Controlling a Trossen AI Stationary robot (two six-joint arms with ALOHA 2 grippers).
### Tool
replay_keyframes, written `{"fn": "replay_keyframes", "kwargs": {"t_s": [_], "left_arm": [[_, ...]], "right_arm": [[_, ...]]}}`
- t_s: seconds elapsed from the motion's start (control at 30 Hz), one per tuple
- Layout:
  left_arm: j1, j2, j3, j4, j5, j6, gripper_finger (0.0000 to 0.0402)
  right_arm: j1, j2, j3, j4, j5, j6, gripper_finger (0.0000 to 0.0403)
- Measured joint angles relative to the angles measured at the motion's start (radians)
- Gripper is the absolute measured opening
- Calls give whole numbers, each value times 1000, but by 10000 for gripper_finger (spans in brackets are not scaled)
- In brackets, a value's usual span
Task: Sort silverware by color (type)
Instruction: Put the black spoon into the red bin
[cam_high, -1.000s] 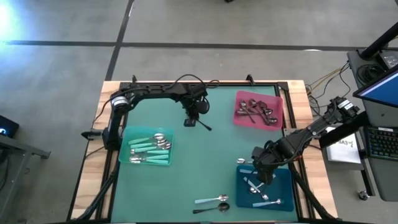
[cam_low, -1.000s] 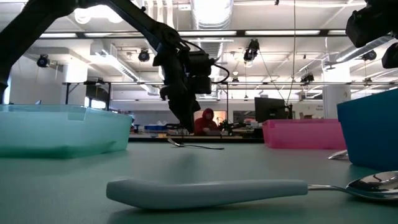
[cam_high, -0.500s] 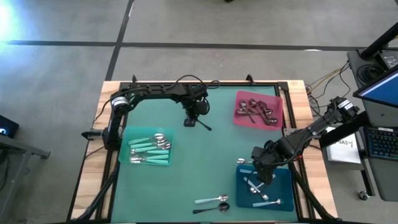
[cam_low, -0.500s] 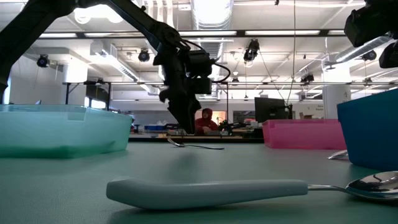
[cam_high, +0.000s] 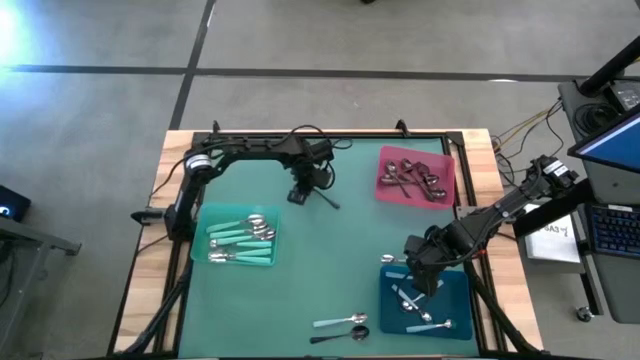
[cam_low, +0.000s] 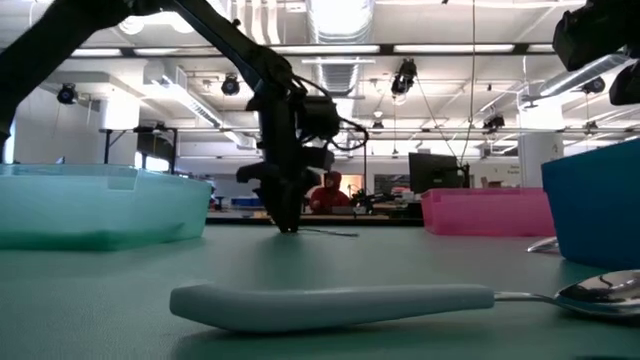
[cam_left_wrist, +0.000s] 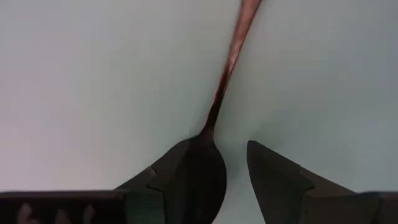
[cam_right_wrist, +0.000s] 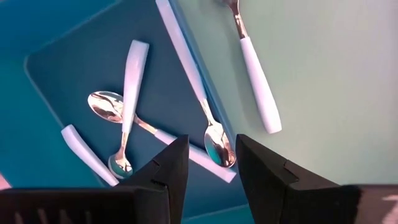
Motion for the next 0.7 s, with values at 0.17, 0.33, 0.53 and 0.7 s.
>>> {"fn": "replay_keyframes", "kwargs": {"t_s": [0.17,0.33,0.53,0.7], "left_arm": [[2,11,26,-22,-40,46,142],[52,9,8,-87,-39,-12,142],[106,8,-8,-153,11,-214,142],[98,-7,-4,-201,36,-231,135]], "right_arm": [[0,0,0,3,10,10,123],[0,0,-1,4,16,22,123],[0,0,-1,7,16,8,123],[0,0,-1,9,16,-7,123]]}}
